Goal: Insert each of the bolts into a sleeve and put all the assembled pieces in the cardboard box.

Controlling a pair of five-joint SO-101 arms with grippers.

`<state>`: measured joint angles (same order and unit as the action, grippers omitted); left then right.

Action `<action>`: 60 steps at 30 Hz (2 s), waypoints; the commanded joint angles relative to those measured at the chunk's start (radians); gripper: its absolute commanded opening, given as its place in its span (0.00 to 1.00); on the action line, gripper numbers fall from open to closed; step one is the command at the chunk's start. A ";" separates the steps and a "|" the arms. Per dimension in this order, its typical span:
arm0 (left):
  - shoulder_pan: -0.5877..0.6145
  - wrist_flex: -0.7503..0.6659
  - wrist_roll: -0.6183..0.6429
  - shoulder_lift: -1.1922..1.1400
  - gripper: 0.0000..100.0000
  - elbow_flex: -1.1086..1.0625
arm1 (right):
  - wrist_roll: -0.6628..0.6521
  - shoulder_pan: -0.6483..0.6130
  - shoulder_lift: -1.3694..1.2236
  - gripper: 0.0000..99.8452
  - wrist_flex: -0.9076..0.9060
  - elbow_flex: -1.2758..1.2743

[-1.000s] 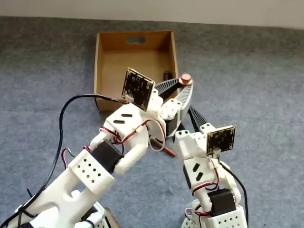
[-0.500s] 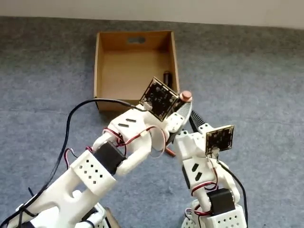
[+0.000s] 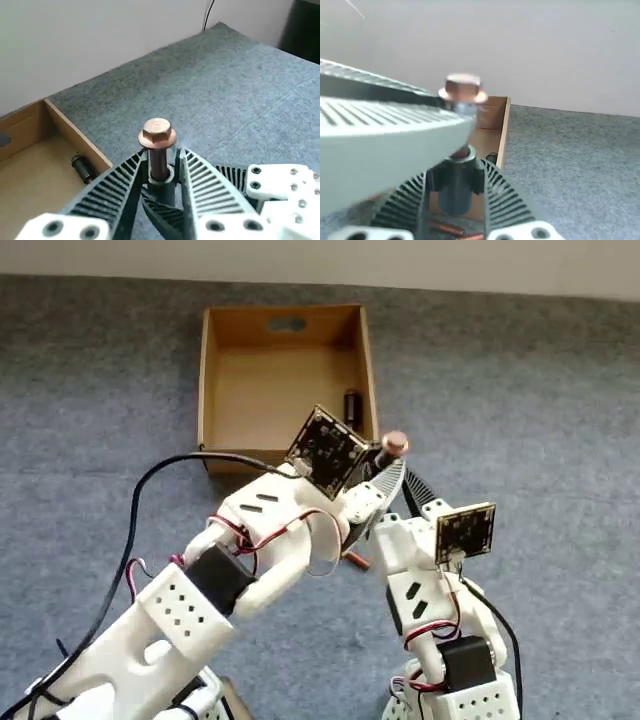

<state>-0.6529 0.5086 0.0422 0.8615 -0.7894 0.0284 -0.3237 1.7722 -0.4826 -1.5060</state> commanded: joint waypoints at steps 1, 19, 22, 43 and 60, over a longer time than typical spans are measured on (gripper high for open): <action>0.050 0.005 -0.006 0.091 0.12 0.013 | 0.012 0.015 0.002 0.01 0.019 0.012; 0.262 0.144 -0.012 0.193 0.01 -0.010 | 0.008 0.015 0.002 0.01 0.015 0.016; 0.403 0.218 -0.012 0.189 0.01 -0.085 | 0.008 0.015 0.002 0.01 0.013 0.021; 0.783 0.069 -0.158 0.193 0.01 -0.711 | 0.055 0.007 -0.780 0.01 -0.166 0.905; 0.763 -0.005 -0.164 0.193 0.01 -0.756 | 0.081 -0.041 -1.886 0.01 -0.170 1.573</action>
<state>0.1174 0.5209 -0.1112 1.0380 -1.5489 0.0974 -0.3560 -0.0215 -0.6513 -0.0744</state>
